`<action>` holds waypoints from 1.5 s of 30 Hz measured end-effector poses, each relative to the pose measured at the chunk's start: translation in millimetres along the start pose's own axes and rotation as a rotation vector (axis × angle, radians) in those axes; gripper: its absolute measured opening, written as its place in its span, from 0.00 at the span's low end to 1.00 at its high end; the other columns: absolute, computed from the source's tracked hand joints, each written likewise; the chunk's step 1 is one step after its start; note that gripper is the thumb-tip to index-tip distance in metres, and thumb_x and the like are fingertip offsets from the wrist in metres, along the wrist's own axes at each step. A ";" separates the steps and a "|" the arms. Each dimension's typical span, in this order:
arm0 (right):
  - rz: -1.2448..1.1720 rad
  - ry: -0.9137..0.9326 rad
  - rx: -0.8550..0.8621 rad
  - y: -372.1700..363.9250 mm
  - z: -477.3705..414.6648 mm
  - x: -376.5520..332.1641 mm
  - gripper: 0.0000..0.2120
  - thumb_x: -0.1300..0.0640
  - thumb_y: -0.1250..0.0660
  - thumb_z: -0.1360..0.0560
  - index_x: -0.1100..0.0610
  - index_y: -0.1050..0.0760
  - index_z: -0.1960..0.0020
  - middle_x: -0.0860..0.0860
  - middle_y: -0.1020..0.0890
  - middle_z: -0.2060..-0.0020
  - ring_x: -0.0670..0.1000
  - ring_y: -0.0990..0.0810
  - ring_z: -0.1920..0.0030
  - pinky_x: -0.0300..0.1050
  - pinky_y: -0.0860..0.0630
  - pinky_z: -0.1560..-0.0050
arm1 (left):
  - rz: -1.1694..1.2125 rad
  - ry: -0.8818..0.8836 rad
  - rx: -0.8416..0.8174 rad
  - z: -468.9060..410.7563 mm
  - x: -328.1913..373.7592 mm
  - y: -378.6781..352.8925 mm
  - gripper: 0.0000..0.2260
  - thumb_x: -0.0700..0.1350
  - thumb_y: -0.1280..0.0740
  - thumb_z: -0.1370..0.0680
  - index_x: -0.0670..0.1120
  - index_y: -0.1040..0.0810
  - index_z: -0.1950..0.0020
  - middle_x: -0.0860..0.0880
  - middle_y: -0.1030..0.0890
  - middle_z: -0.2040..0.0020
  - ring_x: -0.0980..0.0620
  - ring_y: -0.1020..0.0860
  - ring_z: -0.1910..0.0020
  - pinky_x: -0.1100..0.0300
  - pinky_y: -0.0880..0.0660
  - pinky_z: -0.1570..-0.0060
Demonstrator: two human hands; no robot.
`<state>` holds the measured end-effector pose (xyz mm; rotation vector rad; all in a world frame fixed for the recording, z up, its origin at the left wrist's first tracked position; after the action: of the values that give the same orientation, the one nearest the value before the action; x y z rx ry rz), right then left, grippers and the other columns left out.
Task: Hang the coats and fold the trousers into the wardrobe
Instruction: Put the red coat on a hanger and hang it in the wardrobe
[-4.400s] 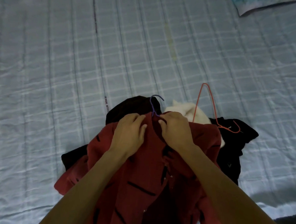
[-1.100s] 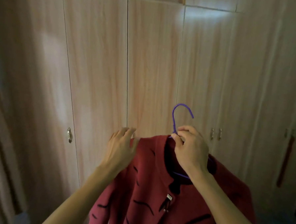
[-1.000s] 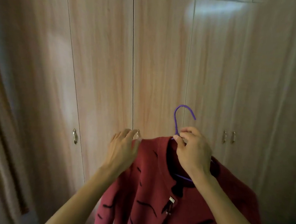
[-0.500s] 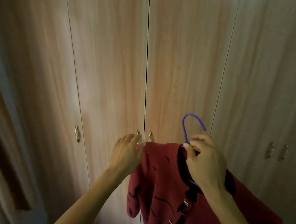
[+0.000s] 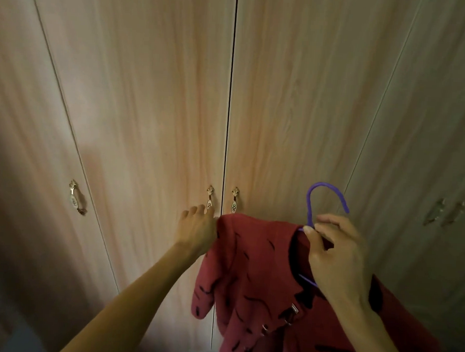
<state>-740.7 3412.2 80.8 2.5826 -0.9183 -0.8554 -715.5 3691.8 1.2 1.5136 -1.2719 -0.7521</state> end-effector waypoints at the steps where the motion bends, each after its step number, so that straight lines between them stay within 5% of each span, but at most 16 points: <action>1: 0.014 -0.017 0.000 -8.3 3.2 3.4 0.03 0.62 0.26 0.30 0.61 0.19 0.59 0.49 0.20 0.55 0.52 0.21 0.59 0.52 0.23 0.63 | -0.061 -0.039 -0.050 -10.4 -3.7 -13.6 0.21 0.47 0.43 0.22 0.45 0.34 0.30 0.46 0.25 0.39 0.44 0.28 0.40 0.52 0.32 0.42; 5: 0.044 -0.061 0.002 -34.7 12.8 14.4 0.07 0.57 0.30 0.30 0.61 0.19 0.60 0.50 0.19 0.55 0.54 0.19 0.60 0.52 0.23 0.62 | -0.182 -0.100 -0.178 -46.7 -15.9 -50.0 0.30 0.48 0.38 0.24 0.42 0.44 0.25 0.44 0.31 0.34 0.44 0.32 0.36 0.50 0.34 0.40; 9: 0.099 -0.113 -0.017 -53.4 17.2 17.0 0.07 0.57 0.29 0.31 0.61 0.19 0.61 0.51 0.18 0.55 0.54 0.19 0.59 0.45 0.25 0.61 | 0.045 0.156 -0.166 -71.3 -34.4 -74.9 0.19 0.50 0.45 0.19 0.41 0.34 0.32 0.42 0.27 0.40 0.41 0.27 0.42 0.50 0.31 0.46; 19: 0.164 -0.118 -0.071 -74.3 16.6 3.9 0.08 0.55 0.31 0.30 0.59 0.19 0.63 0.49 0.18 0.54 0.52 0.20 0.61 0.48 0.24 0.62 | 0.252 0.167 0.026 -107.5 -40.8 -83.2 0.13 0.46 0.41 0.20 0.40 0.22 0.48 0.40 0.17 0.53 0.40 0.20 0.54 0.55 0.31 0.62; 26: 0.148 -0.070 -0.095 -67.6 24.4 -0.5 0.08 0.55 0.32 0.31 0.59 0.20 0.64 0.49 0.18 0.57 0.52 0.21 0.61 0.41 0.29 0.60 | 0.346 0.239 0.091 -67.1 -37.0 -79.5 0.14 0.46 0.44 0.19 0.40 0.27 0.39 0.39 0.21 0.49 0.38 0.21 0.54 0.49 0.27 0.57; 30: 0.090 -0.047 -0.103 -49.9 32.5 -1.9 0.10 0.53 0.34 0.30 0.59 0.19 0.64 0.49 0.18 0.57 0.53 0.21 0.61 0.41 0.30 0.59 | 0.387 0.174 0.279 -10.6 -31.1 -60.2 0.09 0.41 0.40 0.21 0.39 0.26 0.44 0.40 0.22 0.57 0.37 0.22 0.65 0.51 0.28 0.71; 34: -0.017 -0.015 -0.125 -22.2 47.9 -0.9 0.08 0.56 0.32 0.31 0.59 0.19 0.63 0.50 0.18 0.56 0.54 0.20 0.59 0.47 0.26 0.58 | 0.307 0.405 0.103 51.3 -44.9 -52.3 0.30 0.70 0.44 0.27 0.47 0.29 0.39 0.47 0.23 0.51 0.42 0.21 0.56 0.53 0.27 0.60; 36: -0.100 0.000 -0.154 -9.1 57.5 -1.7 0.09 0.55 0.33 0.30 0.60 0.19 0.62 0.51 0.18 0.56 0.53 0.21 0.58 0.45 0.27 0.56 | 0.246 0.483 0.103 76.0 -52.6 -43.0 0.36 0.76 0.45 0.33 0.46 0.28 0.43 0.48 0.23 0.51 0.44 0.21 0.56 0.52 0.24 0.57; 39: -0.174 0.042 -0.183 11.5 71.1 -7.3 0.09 0.56 0.32 0.30 0.61 0.18 0.62 0.51 0.18 0.56 0.52 0.22 0.57 0.40 0.30 0.54 | 0.238 0.597 0.112 104.7 -59.1 -25.4 0.32 0.73 0.40 0.32 0.45 0.28 0.46 0.46 0.24 0.50 0.44 0.23 0.56 0.51 0.25 0.57; 41: -0.211 0.063 -0.194 24.3 78.2 -12.1 0.05 0.60 0.29 0.30 0.62 0.18 0.61 0.51 0.19 0.55 0.54 0.21 0.55 0.47 0.26 0.54 | 0.207 0.632 0.170 122.2 -58.1 -12.6 0.30 0.67 0.36 0.31 0.43 0.30 0.43 0.44 0.27 0.45 0.43 0.25 0.52 0.49 0.25 0.54; 45: -0.253 0.093 -0.217 42.1 86.2 -26.3 0.03 0.62 0.26 0.30 0.62 0.18 0.60 0.51 0.19 0.55 0.54 0.20 0.53 0.51 0.23 0.55 | 0.059 0.615 0.270 149.7 -58.3 10.1 0.42 0.63 0.32 0.32 0.45 0.45 0.27 0.38 0.46 0.25 0.38 0.41 0.29 0.43 0.41 0.32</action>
<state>-830.2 3392.4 42.3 2.5542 -0.4502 -0.8380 -869.0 3704.8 -45.6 1.7334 -0.9606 -0.0480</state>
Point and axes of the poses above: each hand's wrist, its own z-axis away from the middle knuckle, its own y-axis out of the back of the hand, x = y × z, the point moved 5 cm from there along -z, towards the middle knuckle
